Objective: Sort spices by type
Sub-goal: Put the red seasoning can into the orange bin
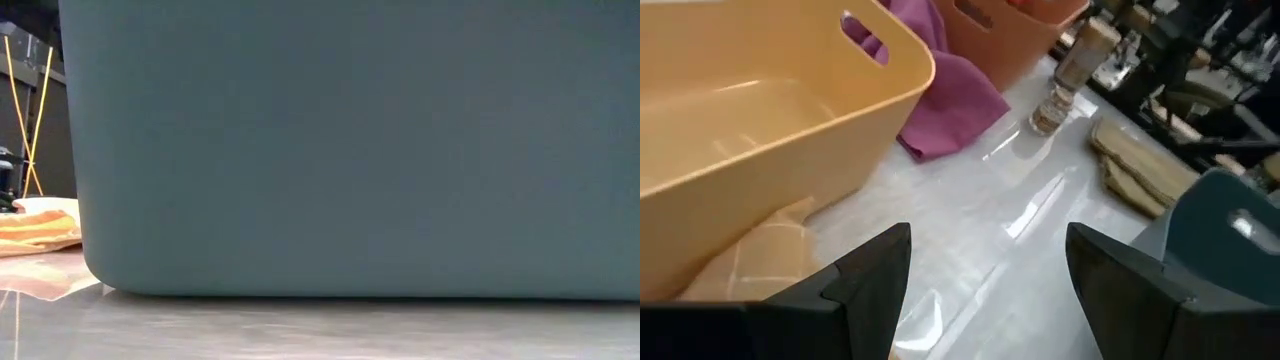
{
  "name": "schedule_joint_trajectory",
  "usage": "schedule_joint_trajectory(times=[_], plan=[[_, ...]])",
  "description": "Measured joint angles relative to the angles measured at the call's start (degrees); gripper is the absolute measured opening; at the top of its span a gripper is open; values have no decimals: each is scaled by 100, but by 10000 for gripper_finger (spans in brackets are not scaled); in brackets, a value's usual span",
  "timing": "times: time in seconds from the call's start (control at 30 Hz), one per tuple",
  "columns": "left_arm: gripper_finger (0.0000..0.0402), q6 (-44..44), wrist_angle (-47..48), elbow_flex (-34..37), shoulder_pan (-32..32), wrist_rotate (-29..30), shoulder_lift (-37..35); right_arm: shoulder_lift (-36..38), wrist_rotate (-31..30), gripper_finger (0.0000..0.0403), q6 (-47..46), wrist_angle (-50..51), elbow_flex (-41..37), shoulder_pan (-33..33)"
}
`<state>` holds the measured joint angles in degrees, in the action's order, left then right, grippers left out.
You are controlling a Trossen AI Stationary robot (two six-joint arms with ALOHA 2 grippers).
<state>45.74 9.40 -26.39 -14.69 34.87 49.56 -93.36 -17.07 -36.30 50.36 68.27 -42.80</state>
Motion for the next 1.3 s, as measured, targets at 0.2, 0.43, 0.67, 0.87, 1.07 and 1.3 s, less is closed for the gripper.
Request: schedule_joint_trajectory(times=[0.2,0.43,0.67,0.87,1.07,1.3], plan=[[249,-300,-23,0,213,-471,-58,0,82,229,-243,-5,0,-42],[249,-421,-22,0,416,-816,-113,0,132,232,-348,12,0,-31],[249,-510,-19,0,482,-819,-111,0,376,233,-531,65,0,-31],[249,-508,-17,0,495,-736,-111,0,397,234,-484,128,0,-29],[249,-538,-19,0,493,-732,-111,0,388,234,-224,234,0,-33],[249,-554,-19,0,493,-731,-111,0,381,234,-273,340,0,-29]])
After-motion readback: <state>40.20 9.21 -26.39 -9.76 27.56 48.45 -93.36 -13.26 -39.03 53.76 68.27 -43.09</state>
